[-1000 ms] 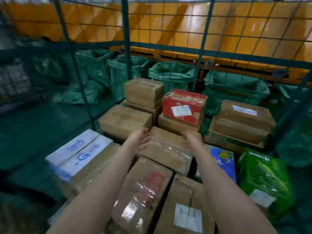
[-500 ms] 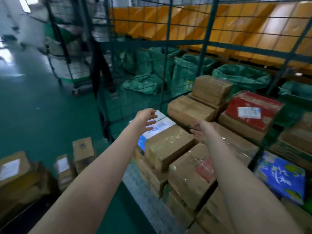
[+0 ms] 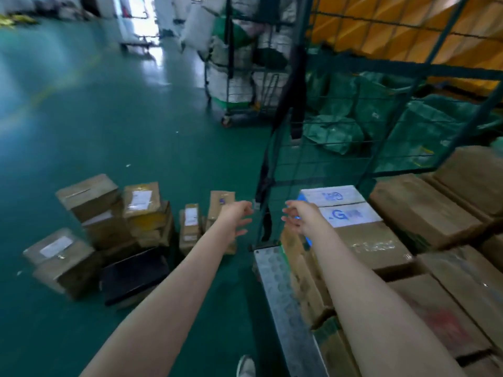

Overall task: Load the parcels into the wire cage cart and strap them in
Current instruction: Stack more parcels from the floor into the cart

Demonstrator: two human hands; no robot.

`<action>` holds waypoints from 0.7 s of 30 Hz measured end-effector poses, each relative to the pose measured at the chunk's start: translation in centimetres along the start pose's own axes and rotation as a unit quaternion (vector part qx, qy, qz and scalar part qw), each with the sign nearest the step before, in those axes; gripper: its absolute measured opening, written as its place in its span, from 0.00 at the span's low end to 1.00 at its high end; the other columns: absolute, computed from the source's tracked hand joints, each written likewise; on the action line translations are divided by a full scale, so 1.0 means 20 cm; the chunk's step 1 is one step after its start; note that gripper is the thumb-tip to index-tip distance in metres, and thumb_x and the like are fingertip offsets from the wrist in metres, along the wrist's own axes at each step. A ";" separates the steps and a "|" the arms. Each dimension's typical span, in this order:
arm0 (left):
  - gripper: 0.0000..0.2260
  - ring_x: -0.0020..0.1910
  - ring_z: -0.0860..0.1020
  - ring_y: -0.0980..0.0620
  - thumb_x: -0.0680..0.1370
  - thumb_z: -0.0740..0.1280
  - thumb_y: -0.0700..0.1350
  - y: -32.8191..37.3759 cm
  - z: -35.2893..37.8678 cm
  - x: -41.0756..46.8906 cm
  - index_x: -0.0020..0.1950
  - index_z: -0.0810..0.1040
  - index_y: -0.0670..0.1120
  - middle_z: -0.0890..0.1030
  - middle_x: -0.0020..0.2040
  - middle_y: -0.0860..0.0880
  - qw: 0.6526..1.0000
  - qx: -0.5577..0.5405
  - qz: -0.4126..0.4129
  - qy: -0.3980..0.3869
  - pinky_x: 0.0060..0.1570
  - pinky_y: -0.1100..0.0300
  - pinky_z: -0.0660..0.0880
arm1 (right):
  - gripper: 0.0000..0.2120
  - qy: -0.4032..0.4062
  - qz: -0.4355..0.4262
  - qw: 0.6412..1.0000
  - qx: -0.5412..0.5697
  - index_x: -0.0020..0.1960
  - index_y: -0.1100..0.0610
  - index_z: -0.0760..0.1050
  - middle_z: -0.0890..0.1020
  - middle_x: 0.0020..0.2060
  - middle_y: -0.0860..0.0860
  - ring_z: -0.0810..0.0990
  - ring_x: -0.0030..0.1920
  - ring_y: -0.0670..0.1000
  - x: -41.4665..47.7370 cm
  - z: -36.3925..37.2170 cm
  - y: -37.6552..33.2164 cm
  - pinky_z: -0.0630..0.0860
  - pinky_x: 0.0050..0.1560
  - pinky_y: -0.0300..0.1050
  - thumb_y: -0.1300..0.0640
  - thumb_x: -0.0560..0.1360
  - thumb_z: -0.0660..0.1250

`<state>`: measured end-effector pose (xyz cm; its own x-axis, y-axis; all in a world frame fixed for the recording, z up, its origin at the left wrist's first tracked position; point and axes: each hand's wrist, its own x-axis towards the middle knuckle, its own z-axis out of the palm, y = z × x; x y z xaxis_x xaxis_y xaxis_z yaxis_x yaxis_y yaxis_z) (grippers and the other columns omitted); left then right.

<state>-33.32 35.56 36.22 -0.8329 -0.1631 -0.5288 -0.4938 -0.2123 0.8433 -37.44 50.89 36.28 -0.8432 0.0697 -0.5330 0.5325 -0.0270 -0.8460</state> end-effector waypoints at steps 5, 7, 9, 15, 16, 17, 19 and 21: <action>0.04 0.35 0.73 0.53 0.80 0.60 0.43 -0.03 -0.26 0.11 0.48 0.74 0.45 0.75 0.41 0.50 0.994 -0.073 -0.007 0.079 0.34 0.61 0.69 | 0.08 -0.072 0.031 0.996 -0.049 0.41 0.56 0.72 0.76 0.36 0.52 0.75 0.35 0.51 0.17 0.36 0.00 0.72 0.35 0.44 0.63 0.78 0.59; 0.06 0.35 0.72 0.53 0.80 0.61 0.42 -0.03 -0.35 0.16 0.44 0.74 0.44 0.74 0.39 0.49 0.989 -0.088 -0.013 0.114 0.36 0.58 0.68 | 0.08 -0.097 0.042 0.992 -0.064 0.42 0.57 0.72 0.77 0.37 0.52 0.76 0.35 0.51 0.25 0.49 0.00 0.72 0.35 0.44 0.64 0.77 0.58; 0.06 0.34 0.71 0.53 0.80 0.60 0.41 -0.03 -0.43 0.20 0.44 0.73 0.44 0.74 0.39 0.49 0.983 -0.107 -0.026 0.150 0.34 0.60 0.67 | 0.07 -0.120 0.051 0.988 -0.082 0.43 0.58 0.71 0.76 0.38 0.53 0.76 0.36 0.52 0.30 0.60 0.01 0.72 0.35 0.45 0.65 0.77 0.58; 0.12 0.51 0.75 0.49 0.81 0.59 0.42 -0.07 -0.66 0.36 0.64 0.73 0.45 0.78 0.51 0.49 0.956 -0.169 -0.059 0.233 0.49 0.53 0.71 | 0.09 -0.178 0.084 0.970 -0.141 0.41 0.58 0.72 0.75 0.35 0.52 0.75 0.34 0.51 0.49 0.89 0.05 0.71 0.39 0.46 0.67 0.77 0.57; 0.13 0.54 0.76 0.48 0.81 0.58 0.42 -0.09 -0.70 0.39 0.65 0.73 0.44 0.78 0.55 0.48 0.948 -0.186 -0.069 0.247 0.53 0.52 0.70 | 0.08 -0.191 0.092 0.964 -0.163 0.43 0.59 0.73 0.75 0.35 0.52 0.75 0.35 0.51 0.52 0.95 0.05 0.72 0.39 0.46 0.66 0.76 0.58; 0.14 0.58 0.75 0.47 0.81 0.58 0.42 -0.10 -0.72 0.39 0.66 0.72 0.44 0.78 0.58 0.47 0.944 -0.196 -0.074 0.254 0.56 0.51 0.70 | 0.06 -0.192 0.096 0.962 -0.167 0.47 0.60 0.73 0.75 0.36 0.52 0.75 0.35 0.51 0.54 0.97 0.06 0.73 0.40 0.46 0.66 0.76 0.58; 0.15 0.62 0.75 0.46 0.81 0.60 0.43 -0.12 -0.80 0.41 0.66 0.72 0.42 0.78 0.62 0.46 0.929 -0.221 -0.084 0.284 0.59 0.50 0.70 | 0.08 -0.206 0.107 0.954 -0.192 0.53 0.60 0.73 0.76 0.37 0.52 0.76 0.35 0.51 0.59 1.08 0.09 0.74 0.46 0.48 0.67 0.76 0.58; 0.14 0.59 0.76 0.47 0.80 0.61 0.43 -0.14 -0.87 0.42 0.65 0.73 0.41 0.78 0.61 0.46 0.919 -0.234 -0.088 0.306 0.56 0.51 0.72 | 0.10 -0.225 0.115 0.945 -0.209 0.54 0.59 0.73 0.76 0.37 0.52 0.76 0.35 0.51 0.60 1.16 0.11 0.73 0.49 0.49 0.67 0.77 0.57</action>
<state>-34.53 18.04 27.74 -0.3830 -0.5672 -0.7291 -0.3268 -0.6550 0.6813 -48.04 28.58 27.65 -0.5972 -0.3235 -0.7340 0.6090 0.4126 -0.6774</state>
